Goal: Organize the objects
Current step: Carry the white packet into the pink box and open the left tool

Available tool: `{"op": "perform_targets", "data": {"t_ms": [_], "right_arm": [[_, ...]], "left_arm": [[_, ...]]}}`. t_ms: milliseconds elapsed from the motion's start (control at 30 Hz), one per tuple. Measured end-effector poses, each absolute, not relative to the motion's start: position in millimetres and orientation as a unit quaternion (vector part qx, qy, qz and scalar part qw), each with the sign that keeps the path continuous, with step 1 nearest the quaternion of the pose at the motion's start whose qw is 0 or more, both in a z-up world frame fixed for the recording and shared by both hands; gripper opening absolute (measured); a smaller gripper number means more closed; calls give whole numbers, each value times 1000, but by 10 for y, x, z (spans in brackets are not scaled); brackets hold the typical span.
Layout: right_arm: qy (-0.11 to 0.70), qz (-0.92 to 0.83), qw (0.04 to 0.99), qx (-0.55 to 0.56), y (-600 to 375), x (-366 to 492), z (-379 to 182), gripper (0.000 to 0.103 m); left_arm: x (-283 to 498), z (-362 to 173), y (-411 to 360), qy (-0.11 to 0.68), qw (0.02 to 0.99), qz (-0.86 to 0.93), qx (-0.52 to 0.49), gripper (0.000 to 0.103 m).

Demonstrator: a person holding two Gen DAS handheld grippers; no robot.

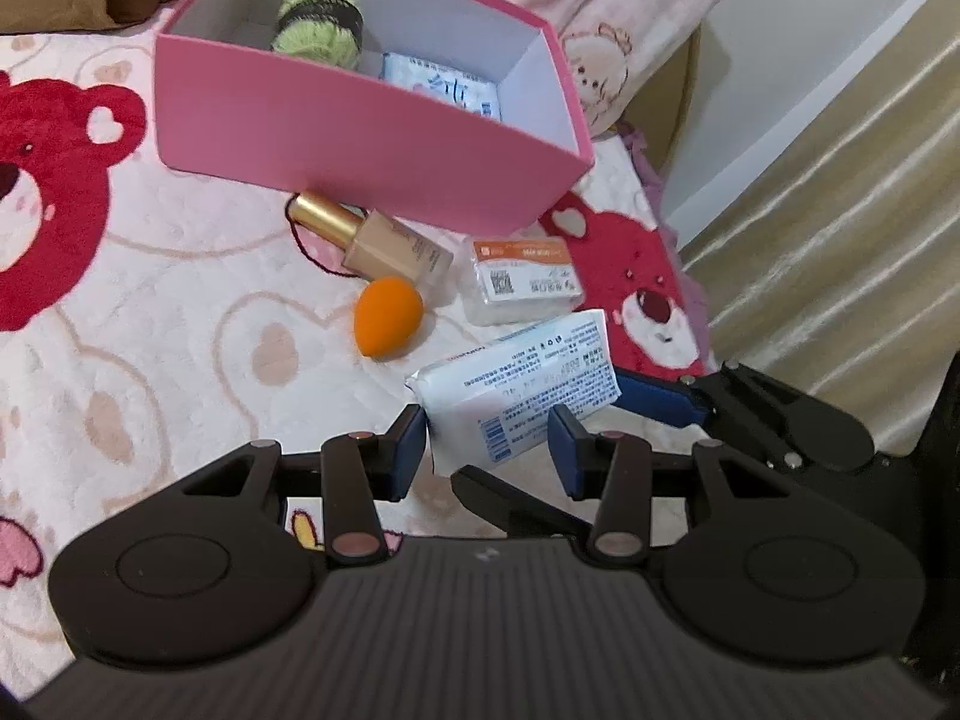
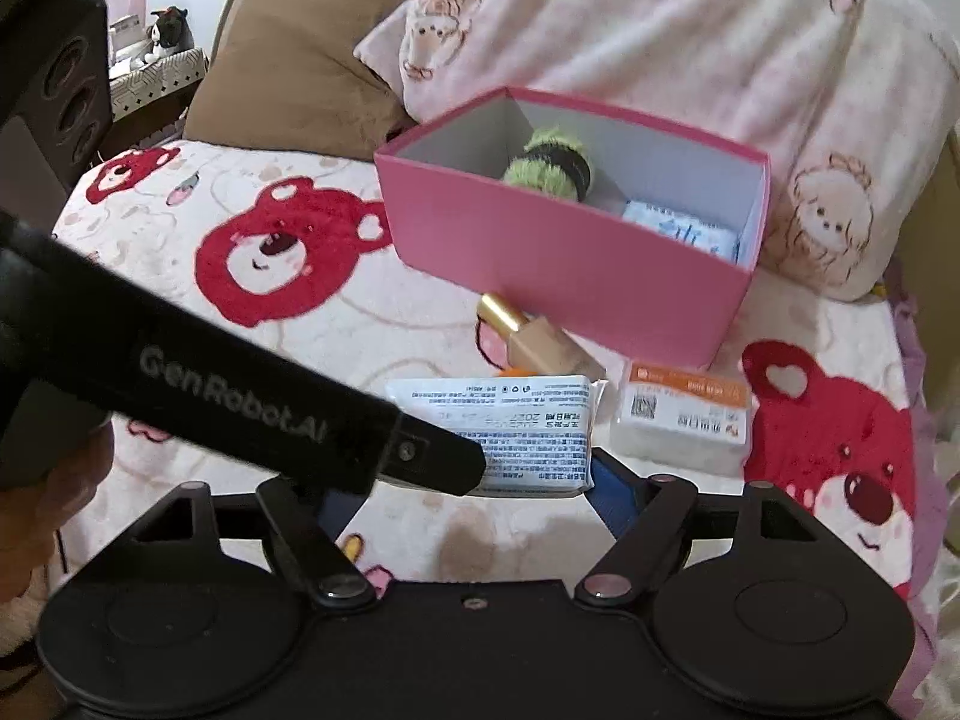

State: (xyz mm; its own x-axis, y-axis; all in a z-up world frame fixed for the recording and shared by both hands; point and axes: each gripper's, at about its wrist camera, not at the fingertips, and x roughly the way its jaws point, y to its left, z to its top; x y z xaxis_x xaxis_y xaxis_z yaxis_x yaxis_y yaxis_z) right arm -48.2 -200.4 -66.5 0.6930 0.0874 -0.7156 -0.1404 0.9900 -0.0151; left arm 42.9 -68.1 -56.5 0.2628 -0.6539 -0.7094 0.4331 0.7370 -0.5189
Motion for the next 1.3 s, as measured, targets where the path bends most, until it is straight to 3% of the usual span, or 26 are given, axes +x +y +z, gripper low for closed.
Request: {"op": "perform_targets", "data": {"t_ms": [400, 800, 1300], "right_arm": [[371, 66, 926, -24, -1863, -374, -89, 61], [379, 75, 922, 5, -1977, 78, 474, 56], [457, 69, 884, 76, -2461, 1322, 173, 56]], "left_arm": [[500, 123, -481, 455, 820, -344, -56, 42], [981, 654, -501, 448, 819, -357, -38, 44], [2174, 199, -939, 508, 788, -344, -48, 44]]}}
